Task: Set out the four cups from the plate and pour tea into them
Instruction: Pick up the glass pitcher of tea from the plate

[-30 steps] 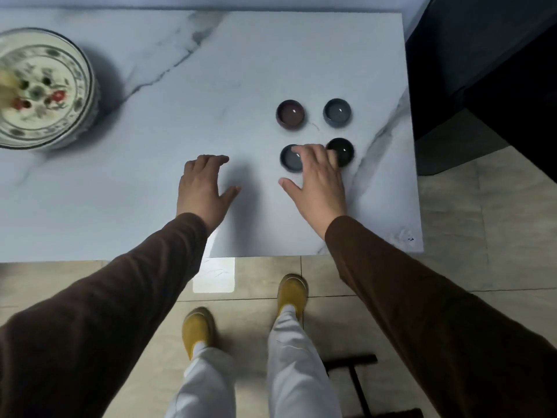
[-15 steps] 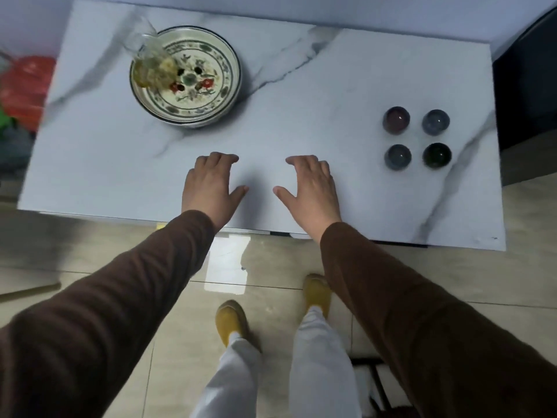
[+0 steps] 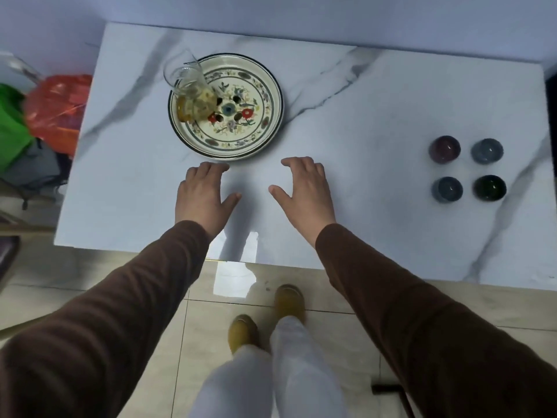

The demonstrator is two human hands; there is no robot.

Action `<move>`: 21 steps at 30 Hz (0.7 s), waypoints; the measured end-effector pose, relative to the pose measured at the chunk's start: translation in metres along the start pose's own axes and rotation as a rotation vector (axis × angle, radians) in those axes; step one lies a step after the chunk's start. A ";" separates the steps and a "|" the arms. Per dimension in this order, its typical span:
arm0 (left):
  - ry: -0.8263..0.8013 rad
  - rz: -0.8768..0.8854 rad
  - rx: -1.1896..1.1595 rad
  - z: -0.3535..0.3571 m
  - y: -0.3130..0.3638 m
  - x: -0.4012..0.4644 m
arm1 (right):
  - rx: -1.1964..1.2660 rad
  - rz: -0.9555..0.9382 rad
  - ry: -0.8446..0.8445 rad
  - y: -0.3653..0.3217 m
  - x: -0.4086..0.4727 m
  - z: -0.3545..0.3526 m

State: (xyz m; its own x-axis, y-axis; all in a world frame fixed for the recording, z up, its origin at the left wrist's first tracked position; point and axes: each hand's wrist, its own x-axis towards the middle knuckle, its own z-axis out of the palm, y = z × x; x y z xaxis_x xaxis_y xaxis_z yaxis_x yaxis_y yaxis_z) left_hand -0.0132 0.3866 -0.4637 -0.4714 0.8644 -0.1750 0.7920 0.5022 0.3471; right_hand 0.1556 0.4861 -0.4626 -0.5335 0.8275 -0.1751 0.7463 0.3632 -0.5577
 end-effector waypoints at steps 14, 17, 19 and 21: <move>-0.037 0.032 -0.088 -0.060 -0.137 0.095 | 0.357 0.206 0.050 -0.139 0.094 0.085; -0.047 0.076 -0.108 -0.067 -0.155 0.117 | 0.449 0.282 0.117 -0.158 0.110 0.100; -0.056 0.096 -0.113 -0.067 -0.160 0.128 | 0.511 0.329 0.156 -0.164 0.119 0.108; -0.062 0.110 -0.120 -0.065 -0.162 0.138 | 0.574 0.368 0.173 -0.170 0.128 0.116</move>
State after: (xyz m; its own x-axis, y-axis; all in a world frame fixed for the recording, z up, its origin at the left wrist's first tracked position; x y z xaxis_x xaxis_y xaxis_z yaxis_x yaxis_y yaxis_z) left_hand -0.2320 0.4226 -0.4846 -0.3570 0.9156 -0.1849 0.7837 0.4013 0.4741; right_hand -0.0855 0.4806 -0.4844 -0.1801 0.9270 -0.3291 0.5127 -0.1971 -0.8356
